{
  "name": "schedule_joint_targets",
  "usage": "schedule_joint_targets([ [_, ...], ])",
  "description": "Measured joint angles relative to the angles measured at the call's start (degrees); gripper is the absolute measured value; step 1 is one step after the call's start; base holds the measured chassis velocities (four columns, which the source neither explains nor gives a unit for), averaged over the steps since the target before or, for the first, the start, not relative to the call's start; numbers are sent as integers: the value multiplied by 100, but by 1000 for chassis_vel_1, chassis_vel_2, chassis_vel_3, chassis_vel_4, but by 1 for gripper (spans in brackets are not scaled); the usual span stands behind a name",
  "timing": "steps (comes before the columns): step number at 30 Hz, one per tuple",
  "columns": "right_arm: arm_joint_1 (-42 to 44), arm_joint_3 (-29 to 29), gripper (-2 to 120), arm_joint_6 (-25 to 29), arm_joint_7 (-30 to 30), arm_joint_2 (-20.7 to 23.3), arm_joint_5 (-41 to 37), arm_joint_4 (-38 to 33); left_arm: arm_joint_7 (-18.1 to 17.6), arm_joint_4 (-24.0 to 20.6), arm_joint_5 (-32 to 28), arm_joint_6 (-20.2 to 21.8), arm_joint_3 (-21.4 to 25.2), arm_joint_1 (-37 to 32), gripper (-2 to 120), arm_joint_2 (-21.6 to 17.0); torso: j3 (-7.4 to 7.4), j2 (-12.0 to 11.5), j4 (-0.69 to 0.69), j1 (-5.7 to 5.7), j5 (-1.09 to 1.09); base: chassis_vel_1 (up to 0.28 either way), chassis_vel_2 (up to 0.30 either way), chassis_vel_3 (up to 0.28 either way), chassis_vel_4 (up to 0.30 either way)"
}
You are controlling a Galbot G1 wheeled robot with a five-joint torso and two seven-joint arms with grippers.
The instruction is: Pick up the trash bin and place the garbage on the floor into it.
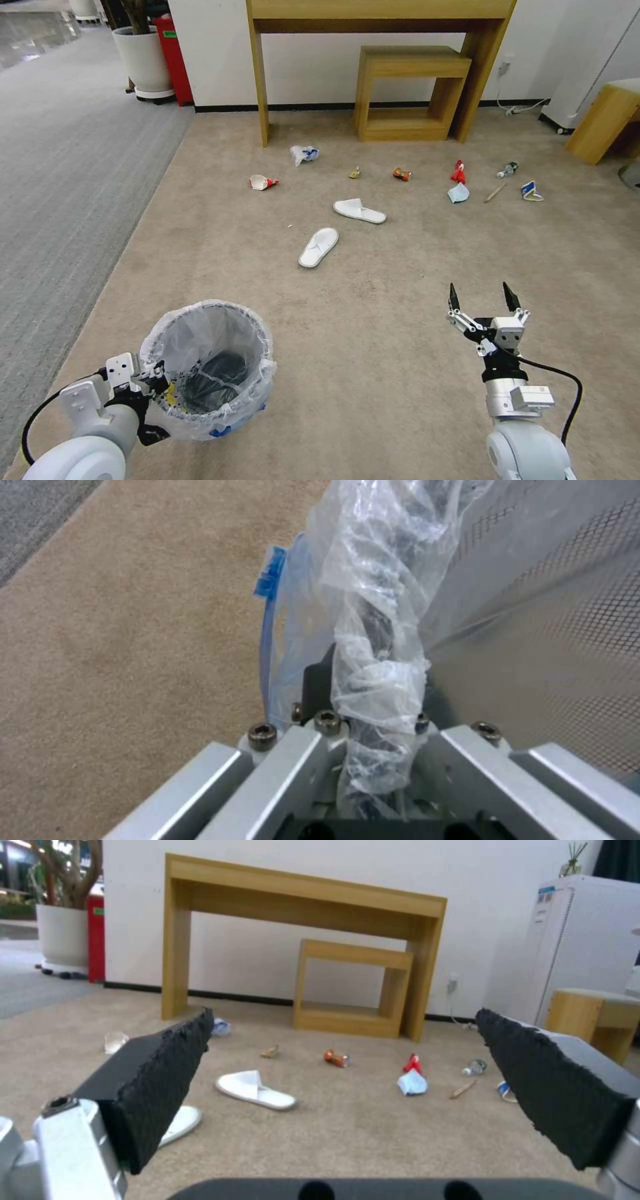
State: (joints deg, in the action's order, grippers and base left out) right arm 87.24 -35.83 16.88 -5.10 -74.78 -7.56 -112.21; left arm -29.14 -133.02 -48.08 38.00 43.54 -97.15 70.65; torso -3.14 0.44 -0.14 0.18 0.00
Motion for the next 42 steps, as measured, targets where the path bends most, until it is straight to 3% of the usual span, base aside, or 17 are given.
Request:
schedule_joint_targets([
  [14, 36, -38, 100, -53, -2, 50, 13, -50, 0, -33, 36, -3, -3, -16, 0, 49, 1, -1, 0, 0, 0, -20, 17, 18, -18],
  [42, 136, 6, 100, -19, -3, 59, 48, -151, 22, -135, 137, -27, 19, -126, 0, 148, 0, -1, 0, 0, 0, -149, 148, 151, -156],
])
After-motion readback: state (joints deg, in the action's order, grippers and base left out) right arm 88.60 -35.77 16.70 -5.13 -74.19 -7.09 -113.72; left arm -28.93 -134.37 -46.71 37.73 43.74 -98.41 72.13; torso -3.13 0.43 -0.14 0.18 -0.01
